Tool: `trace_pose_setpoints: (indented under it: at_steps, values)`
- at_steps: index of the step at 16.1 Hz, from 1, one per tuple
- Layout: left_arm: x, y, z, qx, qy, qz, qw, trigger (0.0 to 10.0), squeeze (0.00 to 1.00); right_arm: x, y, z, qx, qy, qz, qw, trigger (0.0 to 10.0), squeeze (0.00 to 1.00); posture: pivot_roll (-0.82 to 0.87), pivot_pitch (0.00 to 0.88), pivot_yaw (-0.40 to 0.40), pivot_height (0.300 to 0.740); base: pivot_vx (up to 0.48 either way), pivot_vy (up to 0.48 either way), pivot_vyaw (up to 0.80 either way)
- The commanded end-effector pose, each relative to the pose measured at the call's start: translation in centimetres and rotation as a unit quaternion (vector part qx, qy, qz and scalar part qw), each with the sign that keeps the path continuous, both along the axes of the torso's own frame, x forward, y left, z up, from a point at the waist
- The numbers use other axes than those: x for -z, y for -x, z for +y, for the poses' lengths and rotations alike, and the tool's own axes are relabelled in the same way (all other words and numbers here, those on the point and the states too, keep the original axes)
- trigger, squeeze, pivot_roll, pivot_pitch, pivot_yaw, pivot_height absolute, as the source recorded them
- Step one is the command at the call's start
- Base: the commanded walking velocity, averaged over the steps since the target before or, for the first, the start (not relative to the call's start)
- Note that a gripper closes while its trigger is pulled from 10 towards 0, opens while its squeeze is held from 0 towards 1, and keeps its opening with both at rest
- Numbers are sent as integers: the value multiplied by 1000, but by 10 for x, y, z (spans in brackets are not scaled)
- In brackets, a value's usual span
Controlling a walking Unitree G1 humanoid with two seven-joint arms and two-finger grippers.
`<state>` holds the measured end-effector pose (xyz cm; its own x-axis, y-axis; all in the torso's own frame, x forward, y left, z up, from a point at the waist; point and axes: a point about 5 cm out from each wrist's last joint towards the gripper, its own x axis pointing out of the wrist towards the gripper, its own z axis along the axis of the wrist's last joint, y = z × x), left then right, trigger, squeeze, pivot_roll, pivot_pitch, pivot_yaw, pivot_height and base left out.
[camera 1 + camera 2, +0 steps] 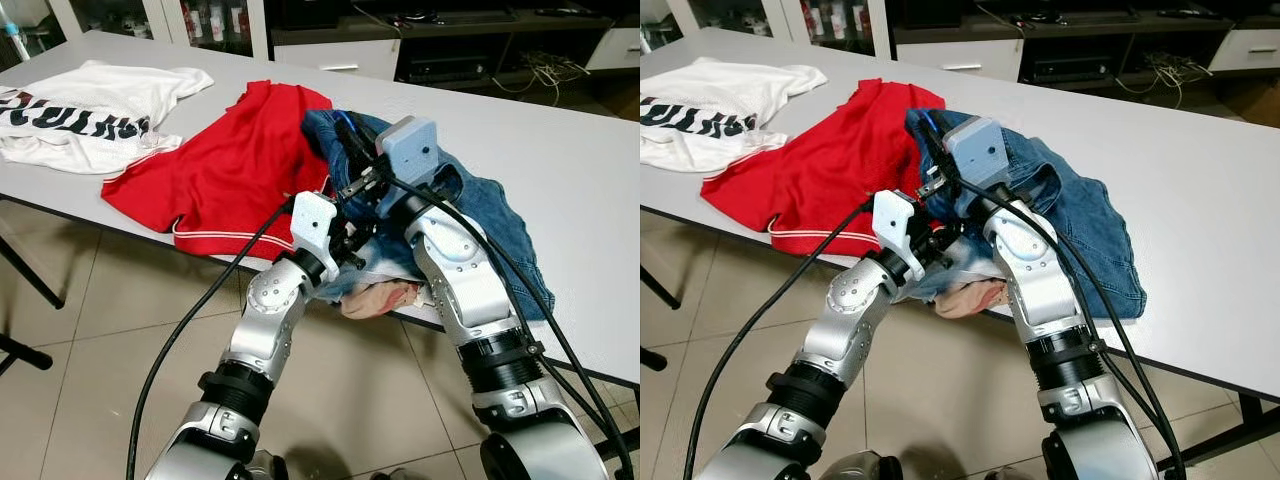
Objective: Hang hanger
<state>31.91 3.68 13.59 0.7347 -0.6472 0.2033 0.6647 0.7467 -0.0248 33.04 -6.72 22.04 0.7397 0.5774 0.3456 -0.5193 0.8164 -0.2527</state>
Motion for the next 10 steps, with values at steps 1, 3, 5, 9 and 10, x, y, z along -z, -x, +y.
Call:
trace_pose_setpoints:
  at_steps: [1, 3, 5, 9, 10]
  values:
    - [0, 1, -7, 15, -14, 0, 1000, 0, 0, -11, 5, 4, -21, -15, -18, 1000, 0, 0, -34, 0, 4, 740, 0, 0, 0]
    - [-1, 1, -5, 8, -9, -6, 1000, 0, 0, -11, 0, -4, -6, -18, -9, 1000, 0, 0, -34, 0, 4, 740, 0, 0, 0]
    - [-3, 0, 0, -4, 0, -15, 1000, 0, 0, -7, -4, -12, 1, -2, -3, 1000, 0, 0, -26, 0, 3, 740, 0, 0, 0]
    - [-6, -1, 9, -20, 11, -25, 999, 0, 0, -4, -10, -33, 30, 17, 4, 999, 0, 0, -23, 0, 4, 740, 0, 0, 0]
    - [-8, -2, 12, -31, 17, -29, 999, 0, 0, -2, -12, -40, 38, 25, 9, 999, 0, 0, -23, 0, 4, 740, 0, 0, 0]
